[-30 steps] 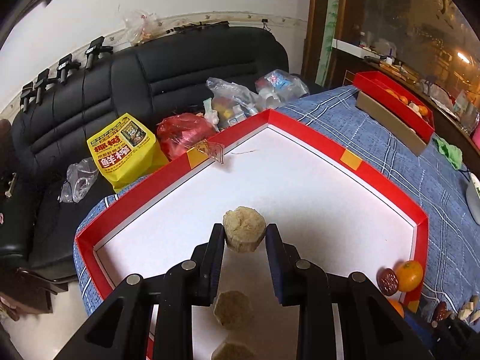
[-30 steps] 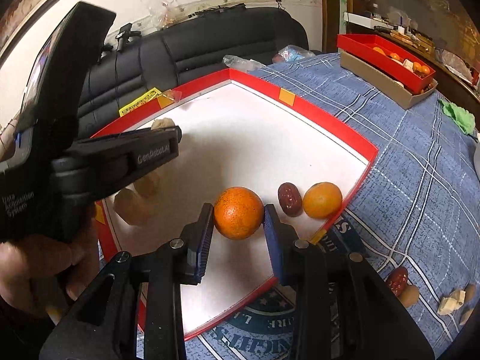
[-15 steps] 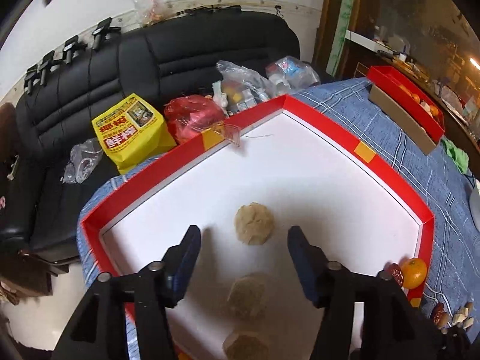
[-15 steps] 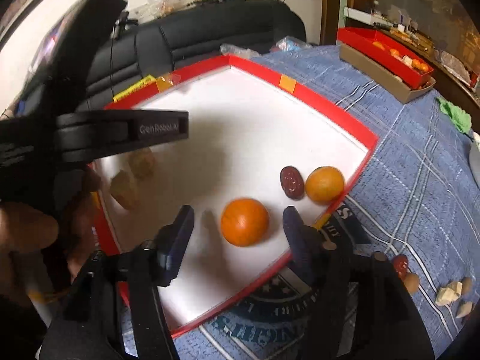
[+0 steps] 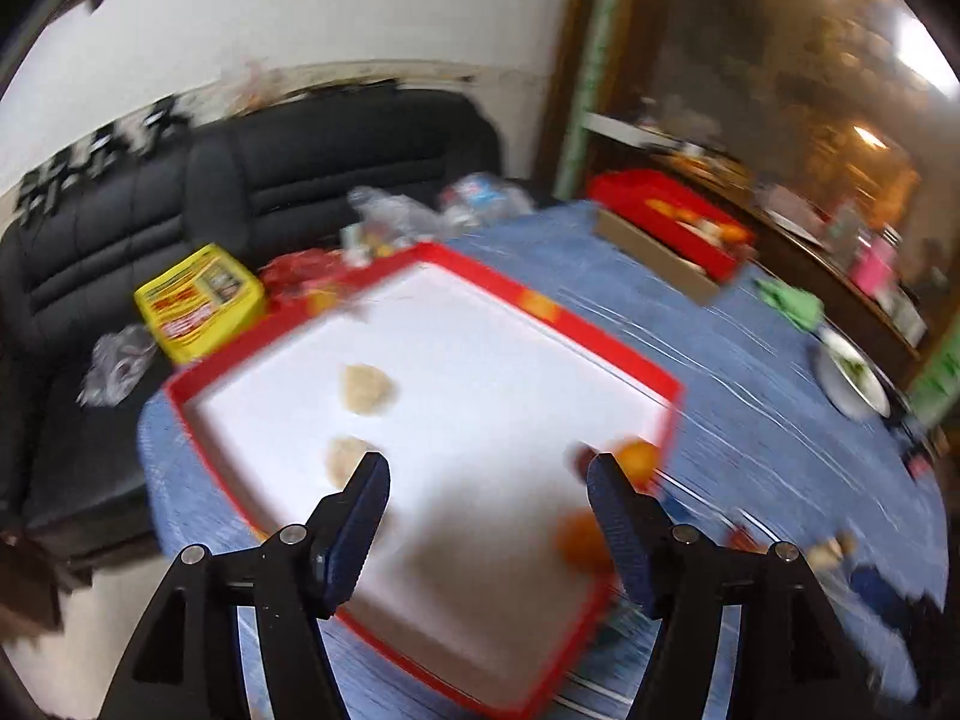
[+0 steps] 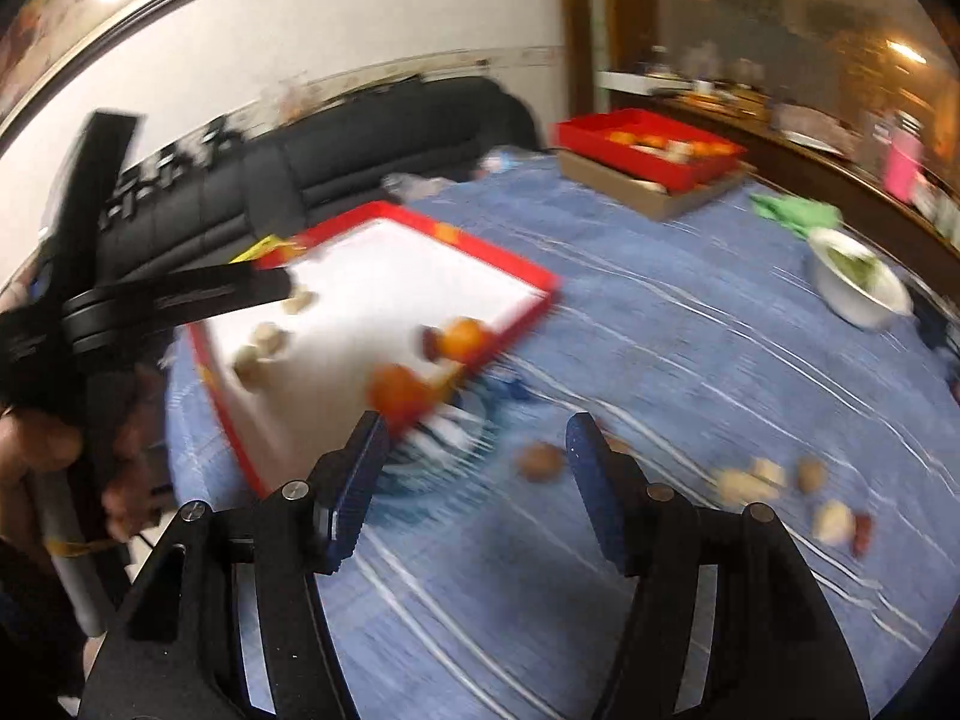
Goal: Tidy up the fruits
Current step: 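Grasp a beige round cake with the right gripper while the left grasps a beige cube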
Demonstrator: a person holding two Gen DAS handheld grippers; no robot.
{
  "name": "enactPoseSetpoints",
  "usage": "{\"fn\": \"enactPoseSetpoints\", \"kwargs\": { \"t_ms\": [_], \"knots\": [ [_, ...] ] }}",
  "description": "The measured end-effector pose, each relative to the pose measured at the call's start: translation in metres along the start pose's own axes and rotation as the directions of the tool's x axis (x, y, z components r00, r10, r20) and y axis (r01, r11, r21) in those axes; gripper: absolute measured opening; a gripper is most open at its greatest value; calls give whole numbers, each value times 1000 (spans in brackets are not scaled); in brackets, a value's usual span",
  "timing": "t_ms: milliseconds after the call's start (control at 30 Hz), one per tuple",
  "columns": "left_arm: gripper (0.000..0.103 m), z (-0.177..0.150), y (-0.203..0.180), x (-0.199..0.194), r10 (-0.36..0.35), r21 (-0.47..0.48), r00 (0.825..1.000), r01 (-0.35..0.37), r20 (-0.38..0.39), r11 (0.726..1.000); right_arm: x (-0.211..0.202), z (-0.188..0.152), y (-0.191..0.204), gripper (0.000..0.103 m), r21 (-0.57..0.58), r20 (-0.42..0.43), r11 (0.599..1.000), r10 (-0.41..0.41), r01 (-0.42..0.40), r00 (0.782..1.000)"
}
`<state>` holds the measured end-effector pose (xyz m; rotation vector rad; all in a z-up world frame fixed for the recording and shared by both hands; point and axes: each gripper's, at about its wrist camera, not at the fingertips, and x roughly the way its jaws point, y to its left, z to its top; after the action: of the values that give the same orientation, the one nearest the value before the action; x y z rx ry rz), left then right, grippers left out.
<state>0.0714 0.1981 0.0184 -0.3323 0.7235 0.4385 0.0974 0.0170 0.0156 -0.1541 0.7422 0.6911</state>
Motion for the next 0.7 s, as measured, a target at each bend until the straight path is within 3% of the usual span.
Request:
{"fn": "enactPoseSetpoints", "kwargs": {
  "t_ms": [200, 333, 467, 700],
  "knots": [
    [66, -39, -65, -2, -135, 169, 989, 144, -67, 975, -35, -41, -101, 62, 151, -22, 974, -165, 166, 986],
    [66, -60, -101, 3, -170, 239, 979, 194, -115, 952, -45, -67, -166, 62, 250, -95, 926, -266, 281, 959],
    [67, -75, -127, 8, -195, 282, 969, 231, -152, 931, -37, -66, -177, 57, 219, -110, 940, -242, 261, 964],
    [67, -84, -148, 12, -207, 316, 964, 252, -170, 915, 7, -53, -172, 32, 118, -162, 964, -219, 240, 962]
  ]
}}
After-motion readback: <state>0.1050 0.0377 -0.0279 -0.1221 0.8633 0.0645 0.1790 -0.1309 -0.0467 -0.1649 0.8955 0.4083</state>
